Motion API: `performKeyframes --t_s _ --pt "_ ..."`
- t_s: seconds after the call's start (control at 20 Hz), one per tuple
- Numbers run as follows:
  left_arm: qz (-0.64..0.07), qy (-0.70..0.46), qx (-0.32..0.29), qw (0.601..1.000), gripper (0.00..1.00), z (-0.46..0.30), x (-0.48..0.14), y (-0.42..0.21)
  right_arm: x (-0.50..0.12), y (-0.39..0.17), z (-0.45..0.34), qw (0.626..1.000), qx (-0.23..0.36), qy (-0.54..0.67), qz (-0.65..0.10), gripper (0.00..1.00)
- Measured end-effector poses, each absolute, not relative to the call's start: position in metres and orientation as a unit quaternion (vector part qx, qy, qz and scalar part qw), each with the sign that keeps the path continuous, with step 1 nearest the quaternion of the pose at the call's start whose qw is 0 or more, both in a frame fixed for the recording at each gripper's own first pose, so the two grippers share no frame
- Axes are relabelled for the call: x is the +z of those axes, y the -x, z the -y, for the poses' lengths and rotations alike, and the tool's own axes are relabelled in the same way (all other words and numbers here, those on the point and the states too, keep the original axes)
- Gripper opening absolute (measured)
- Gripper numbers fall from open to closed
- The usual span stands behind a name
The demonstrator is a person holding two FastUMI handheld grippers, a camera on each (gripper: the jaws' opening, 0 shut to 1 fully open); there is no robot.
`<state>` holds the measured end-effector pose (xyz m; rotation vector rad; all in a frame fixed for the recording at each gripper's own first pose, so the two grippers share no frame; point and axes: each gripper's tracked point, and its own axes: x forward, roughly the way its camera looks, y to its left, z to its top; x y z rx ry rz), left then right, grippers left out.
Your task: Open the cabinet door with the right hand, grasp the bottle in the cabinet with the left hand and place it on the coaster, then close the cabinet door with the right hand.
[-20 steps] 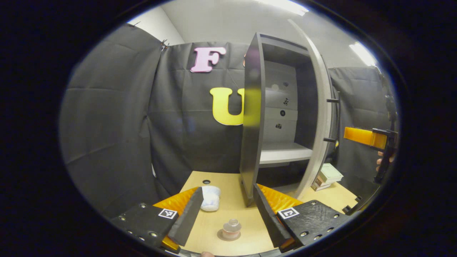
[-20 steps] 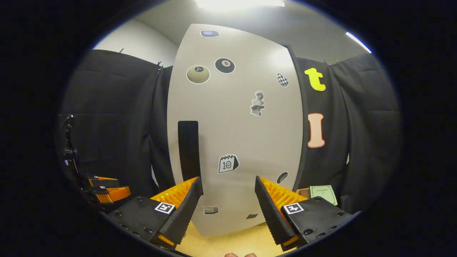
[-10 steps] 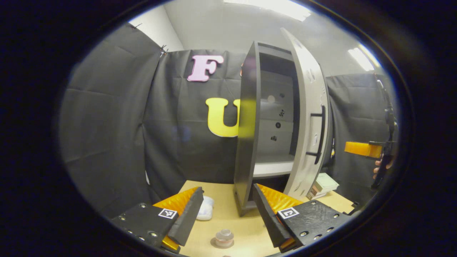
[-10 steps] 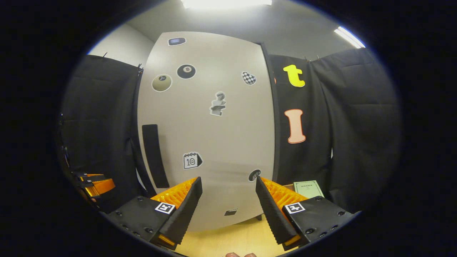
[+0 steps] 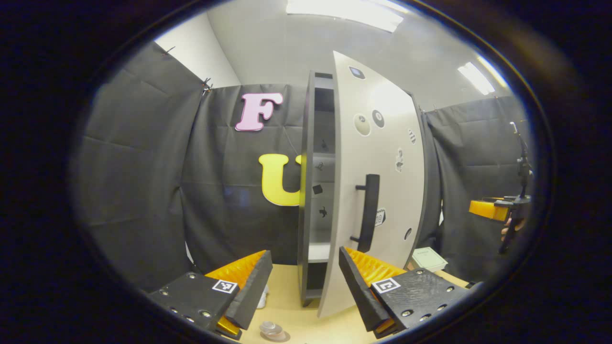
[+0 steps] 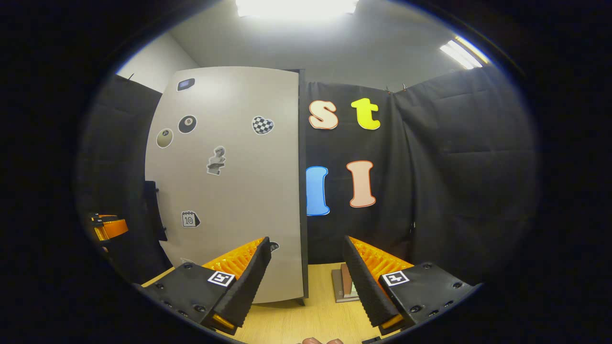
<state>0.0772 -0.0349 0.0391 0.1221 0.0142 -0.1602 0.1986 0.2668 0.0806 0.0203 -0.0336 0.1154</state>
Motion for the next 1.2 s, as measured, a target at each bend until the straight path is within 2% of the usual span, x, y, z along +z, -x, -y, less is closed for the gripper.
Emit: performKeyframes --t_s 0.1,0.3,0.35,0.45,0.55,0.6,0.65,0.75,0.8,0.85,1.0,1.05,1.1,1.2 --pt "-0.005 -0.058 -0.074 0.996 0.87 0.054 0.040 -0.079 0.074 -0.199 -0.247 0.998 0.062 -0.014 0.006 0.96" --pt "0.003 -0.068 -0.048 0.996 0.88 0.082 0.044 -0.080 0.066 -0.199 -0.201 0.997 0.070 -0.013 -0.008 0.92" --pt "-0.001 -0.063 -0.046 0.997 0.88 0.092 0.039 -0.080 0.064 -0.200 -0.193 0.997 0.074 -0.016 -0.010 0.96" --pt "-0.013 -0.038 -0.049 0.998 0.84 0.113 0.021 -0.069 0.056 -0.202 -0.184 0.995 0.091 -0.029 -0.019 0.96" --pt "-0.020 -0.027 -0.035 0.999 0.87 0.128 0.008 -0.049 0.049 -0.202 -0.180 0.992 0.114 -0.040 -0.025 0.96" --pt "-0.018 -0.029 -0.026 0.999 0.88 0.132 0.006 -0.042 0.046 -0.204 -0.178 0.992 0.119 -0.043 -0.027 0.92" --pt "-0.015 -0.031 -0.019 0.999 0.88 0.134 0.006 -0.037 0.043 -0.205 -0.178 0.991 0.123 -0.043 -0.030 0.96" --pt "-0.014 -0.037 -0.020 0.999 0.84 0.144 0.005 -0.028 0.035 -0.203 -0.173 0.990 0.131 -0.043 -0.039 0.98" --pt "-0.013 -0.044 -0.021 0.999 0.86 0.147 0.006 -0.025 0.031 -0.202 -0.172 0.989 0.135 -0.043 -0.044 0.92" --pt "-0.013 -0.051 -0.019 0.998 0.88 0.146 0.006 -0.024 0.028 -0.201 -0.172 0.989 0.136 -0.043 -0.047 0.98" --pt "-0.012 -0.066 -0.005 0.998 0.86 0.140 0.008 -0.019 0.022 -0.200 -0.177 0.988 0.134 -0.051 -0.052 0.98" --pt "-0.012 -0.067 -0.006 0.998 0.86 0.140 0.009 -0.019 0.021 -0.199 -0.179 0.988 0.133 -0.054 -0.054 0.92" --pt "-0.012 -0.066 -0.012 0.998 0.86 0.141 0.008 -0.020 0.020 -0.199 -0.181 0.988 0.132 -0.054 -0.056 0.98" --pt "-0.011 -0.067 -0.025 0.997 0.85 0.140 0.007 -0.022 0.019 -0.198 -0.182 0.989 0.127 -0.050 -0.056 0.98"
